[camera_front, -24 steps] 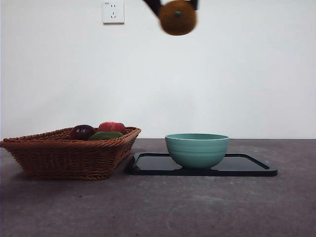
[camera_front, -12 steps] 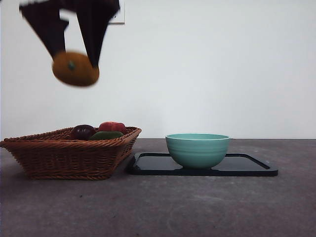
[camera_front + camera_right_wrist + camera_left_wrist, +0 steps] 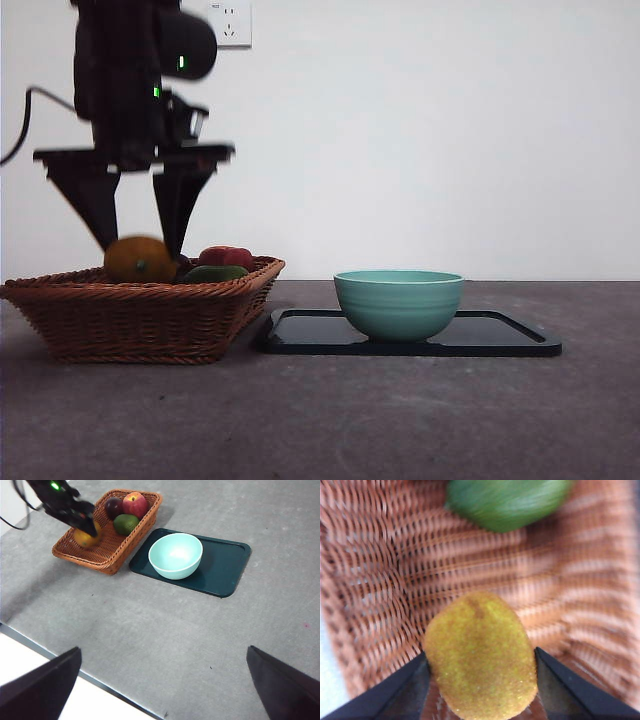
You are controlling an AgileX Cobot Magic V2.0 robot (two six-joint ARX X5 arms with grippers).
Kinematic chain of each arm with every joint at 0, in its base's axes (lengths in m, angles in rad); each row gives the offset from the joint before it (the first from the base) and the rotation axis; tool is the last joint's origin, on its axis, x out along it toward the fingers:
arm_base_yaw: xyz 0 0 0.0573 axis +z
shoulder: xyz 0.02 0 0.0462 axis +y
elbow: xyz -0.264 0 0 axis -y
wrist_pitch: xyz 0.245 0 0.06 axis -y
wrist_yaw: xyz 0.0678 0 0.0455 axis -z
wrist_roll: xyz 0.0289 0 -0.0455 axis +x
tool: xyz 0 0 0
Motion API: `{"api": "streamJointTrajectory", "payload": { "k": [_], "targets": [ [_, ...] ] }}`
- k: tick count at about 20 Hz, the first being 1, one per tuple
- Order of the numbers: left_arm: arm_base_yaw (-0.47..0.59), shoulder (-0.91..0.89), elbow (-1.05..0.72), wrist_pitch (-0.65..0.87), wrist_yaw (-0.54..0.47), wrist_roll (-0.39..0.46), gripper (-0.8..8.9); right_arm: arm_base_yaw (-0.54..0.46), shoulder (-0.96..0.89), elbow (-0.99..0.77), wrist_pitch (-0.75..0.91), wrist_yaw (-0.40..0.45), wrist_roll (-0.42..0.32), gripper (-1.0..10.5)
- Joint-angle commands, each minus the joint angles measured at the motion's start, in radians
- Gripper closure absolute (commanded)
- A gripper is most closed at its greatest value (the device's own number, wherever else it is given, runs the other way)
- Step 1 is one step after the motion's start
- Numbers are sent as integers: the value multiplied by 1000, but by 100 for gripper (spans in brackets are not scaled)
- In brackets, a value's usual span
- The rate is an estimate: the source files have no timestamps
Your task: Pick up the wifruite, put it on the bowl, pick up the plate, put it on desk
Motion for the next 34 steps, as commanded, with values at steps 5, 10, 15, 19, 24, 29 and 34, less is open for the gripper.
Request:
{"api": "streamJointTrajectory", "payload": {
  "k": [5,10,15,19,24,29,34],
  "targets": [
    [-8,105,10,72,-5,14,534,5,3,10,32,1,3,396],
    [-8,115,10,58,-5,5,534,5,3,10,32,1,3,396],
    [-6,115,11,44,-5,5,486,5,3,10,32,1,3,396],
    [-4,113,48,34,-5,4,247,5,3,10,32,1,3,396],
    [-6,27,172,-69,-5,24,247,5,3,10,21,1,3,396],
    [-28,-191,177,-212,-5,93,247,5,3,10,21,1,3,396],
    [-41,-429,177,-301,217,188,250,5,3,10,21,0,3,396]
  ]
}}
